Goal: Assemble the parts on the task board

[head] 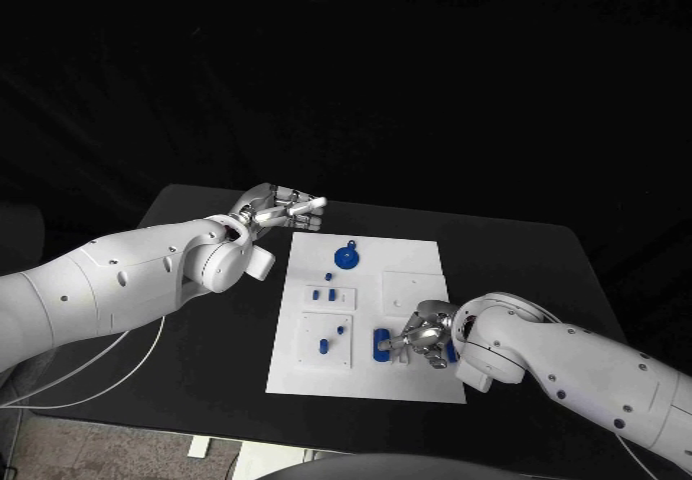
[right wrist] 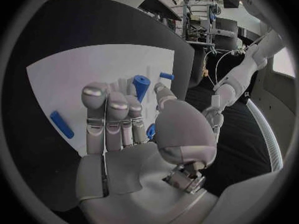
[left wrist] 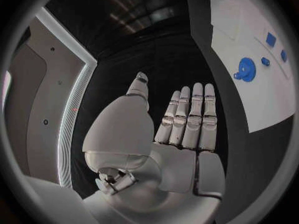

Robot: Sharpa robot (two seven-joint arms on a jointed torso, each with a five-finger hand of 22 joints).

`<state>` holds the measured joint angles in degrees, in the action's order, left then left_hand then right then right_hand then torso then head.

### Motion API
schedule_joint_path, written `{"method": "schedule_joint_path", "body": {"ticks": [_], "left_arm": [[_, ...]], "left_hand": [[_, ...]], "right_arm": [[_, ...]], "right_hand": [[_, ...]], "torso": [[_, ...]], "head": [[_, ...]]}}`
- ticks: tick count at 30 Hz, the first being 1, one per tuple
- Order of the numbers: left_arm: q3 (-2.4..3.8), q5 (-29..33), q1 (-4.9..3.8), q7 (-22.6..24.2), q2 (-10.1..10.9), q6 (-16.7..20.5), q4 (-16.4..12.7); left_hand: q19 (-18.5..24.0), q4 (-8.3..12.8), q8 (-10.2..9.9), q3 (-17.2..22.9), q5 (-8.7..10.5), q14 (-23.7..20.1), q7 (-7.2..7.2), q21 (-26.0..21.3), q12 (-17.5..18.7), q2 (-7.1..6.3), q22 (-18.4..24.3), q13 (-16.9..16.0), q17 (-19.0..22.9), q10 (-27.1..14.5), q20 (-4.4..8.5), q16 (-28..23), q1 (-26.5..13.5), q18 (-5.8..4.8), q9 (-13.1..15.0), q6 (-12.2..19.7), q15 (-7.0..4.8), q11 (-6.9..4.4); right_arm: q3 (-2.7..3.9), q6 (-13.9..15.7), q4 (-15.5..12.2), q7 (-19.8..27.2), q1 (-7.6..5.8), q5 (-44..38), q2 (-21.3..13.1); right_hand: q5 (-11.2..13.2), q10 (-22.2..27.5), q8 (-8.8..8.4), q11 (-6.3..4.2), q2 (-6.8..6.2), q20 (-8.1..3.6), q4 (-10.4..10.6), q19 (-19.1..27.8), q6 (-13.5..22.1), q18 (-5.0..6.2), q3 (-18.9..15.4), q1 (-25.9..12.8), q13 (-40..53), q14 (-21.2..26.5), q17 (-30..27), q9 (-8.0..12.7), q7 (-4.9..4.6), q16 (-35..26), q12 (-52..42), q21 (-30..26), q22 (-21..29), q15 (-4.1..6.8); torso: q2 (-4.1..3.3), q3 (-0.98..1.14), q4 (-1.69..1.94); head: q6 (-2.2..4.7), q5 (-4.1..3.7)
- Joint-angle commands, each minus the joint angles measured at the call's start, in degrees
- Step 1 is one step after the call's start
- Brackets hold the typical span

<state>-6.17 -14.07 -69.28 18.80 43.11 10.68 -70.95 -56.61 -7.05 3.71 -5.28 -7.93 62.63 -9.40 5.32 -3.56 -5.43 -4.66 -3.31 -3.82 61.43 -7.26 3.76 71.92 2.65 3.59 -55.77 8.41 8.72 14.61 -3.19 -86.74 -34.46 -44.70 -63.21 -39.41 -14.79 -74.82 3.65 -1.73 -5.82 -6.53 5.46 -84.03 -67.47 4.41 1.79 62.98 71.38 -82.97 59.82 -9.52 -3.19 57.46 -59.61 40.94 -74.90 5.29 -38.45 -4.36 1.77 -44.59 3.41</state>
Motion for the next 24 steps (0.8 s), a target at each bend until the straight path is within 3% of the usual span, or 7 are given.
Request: {"method": "schedule_joint_path", "body": {"ticks": [1,7,15,24], "left_arm": [[0.03,0.3,-0.01,0.2,0.0,-0.9,-0.1],[0.03,0.3,-0.01,0.1,0.0,-0.9,0.0],[0.02,0.3,0.0,0.0,-0.1,-1.1,0.2],[0.01,0.1,0.0,-0.4,-0.1,-1.2,0.1]], "left_hand": [[0.1,0.3,0.0,0.2,-0.14,-0.5,0.04,-0.1,-0.1,0.6,0.1,-0.1,0.1,-0.3,-0.31,-0.3,-0.1,0.5,0.1,0.3,0.02,-0.01],[0.1,0.3,0.0,0.2,-0.14,-0.5,0.04,-0.1,-0.1,0.6,0.1,-0.1,0.1,-0.3,-0.31,-0.3,-0.1,0.5,0.1,0.3,0.02,-0.01],[0.1,0.3,0.0,0.2,-0.14,-0.5,0.04,-0.1,-0.1,0.6,0.1,-0.1,0.1,-0.3,-0.31,-0.3,-0.1,0.5,0.1,0.3,0.02,-0.01],[0.1,0.7,0.0,0.1,-0.18,-0.5,0.06,-0.1,-0.1,0.87,0.1,-0.1,0.1,-0.2,-0.32,-0.3,-0.4,0.51,0.1,0.3,0.01,-0.03]], "right_arm": [[0.0,0.4,-0.4,3.7,0.06,0.7,-0.3],[0.01,-1.5,-0.3,3.3,0.09,0.9,-0.4],[0.01,-2.9,0.1,2.1,0.38,0.5,0.0],[0.0,-1.9,0.6,0.2,0.91,0.0,0.7]], "right_hand": [[0.9,-0.2,0.02,0.02,-0.7,0.06,0.3,-3.1,0.2,0.97,0.4,0.2,-0.1,-0.1,0.0,-0.4,0.03,0.0,-0.2,0.2,-0.8,0.03],[0.9,-0.2,0.0,-0.04,-0.22,0.05,-1.0,-3.1,-0.2,0.88,1.7,1.8,-0.2,-0.1,0.0,-0.7,0.09,0.0,-0.3,0.4,-0.8,0.06],[-4.1,-0.5,0.02,-0.61,1.14,-0.3,-5.3,-3.1,-2.1,0.44,5.2,3.8,-0.2,-0.1,-0.1,-0.6,0.88,0.0,-0.4,0.6,-1.0,0.43],[-4.5,-1.1,0.01,-1.07,3.33,-0.64,-9.9,-3.1,-3.4,-0.06,7.0,3.4,-0.1,-0.1,-0.1,-1.1,1.52,-0.1,-0.6,0.9,-1.1,0.71]], "torso": [[-0.04,-0.02,0.09],[-0.02,-0.11,0.1],[-0.01,-0.12,0.18],[-0.02,-0.09,0.16]], "head": [[0.04,-0.1],[-0.03,-0.22],[-0.25,-0.23],[-0.38,-0.44]]}}
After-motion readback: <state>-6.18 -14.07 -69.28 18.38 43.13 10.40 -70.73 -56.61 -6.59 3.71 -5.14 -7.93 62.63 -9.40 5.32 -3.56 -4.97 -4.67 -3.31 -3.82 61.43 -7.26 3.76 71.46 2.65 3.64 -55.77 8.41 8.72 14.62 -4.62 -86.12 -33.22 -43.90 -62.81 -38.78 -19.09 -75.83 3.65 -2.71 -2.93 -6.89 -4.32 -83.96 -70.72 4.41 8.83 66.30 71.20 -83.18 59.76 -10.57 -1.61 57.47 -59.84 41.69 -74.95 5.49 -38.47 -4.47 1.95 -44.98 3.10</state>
